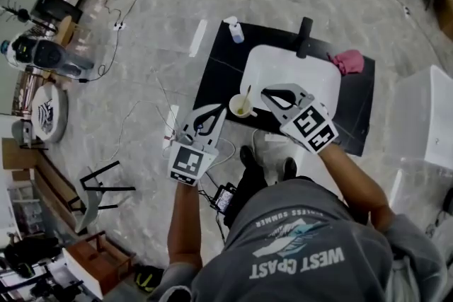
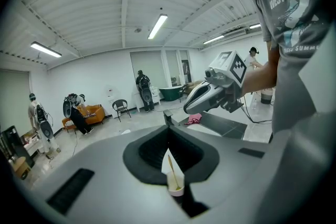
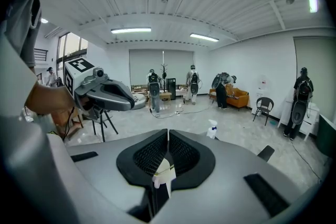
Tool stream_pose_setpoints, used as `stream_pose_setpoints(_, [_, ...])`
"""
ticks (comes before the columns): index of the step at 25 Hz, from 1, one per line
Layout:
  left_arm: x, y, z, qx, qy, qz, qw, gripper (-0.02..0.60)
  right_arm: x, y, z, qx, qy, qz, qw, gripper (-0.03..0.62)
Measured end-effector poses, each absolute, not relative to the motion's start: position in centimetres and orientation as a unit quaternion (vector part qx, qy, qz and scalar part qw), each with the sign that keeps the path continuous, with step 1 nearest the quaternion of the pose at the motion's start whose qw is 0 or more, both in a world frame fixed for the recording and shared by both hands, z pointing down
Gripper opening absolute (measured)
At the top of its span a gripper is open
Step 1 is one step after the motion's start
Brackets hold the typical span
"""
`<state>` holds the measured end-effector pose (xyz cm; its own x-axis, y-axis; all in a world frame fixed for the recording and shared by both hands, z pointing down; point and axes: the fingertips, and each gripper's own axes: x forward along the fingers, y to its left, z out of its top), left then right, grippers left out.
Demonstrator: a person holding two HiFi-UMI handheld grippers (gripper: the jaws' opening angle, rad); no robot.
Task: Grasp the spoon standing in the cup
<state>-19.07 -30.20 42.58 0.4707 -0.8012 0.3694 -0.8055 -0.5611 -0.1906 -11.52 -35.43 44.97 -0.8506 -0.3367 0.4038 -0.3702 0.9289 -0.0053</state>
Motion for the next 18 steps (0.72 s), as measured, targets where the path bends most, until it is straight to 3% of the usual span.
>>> stream_pose_setpoints(18, [-21.1, -33.6, 48.4, 0.870, -0.436, 0.221, 0.062, -0.002, -13.9, -38.2, 53.3, 0.189, -0.945, 0.113, 0.241, 0.034])
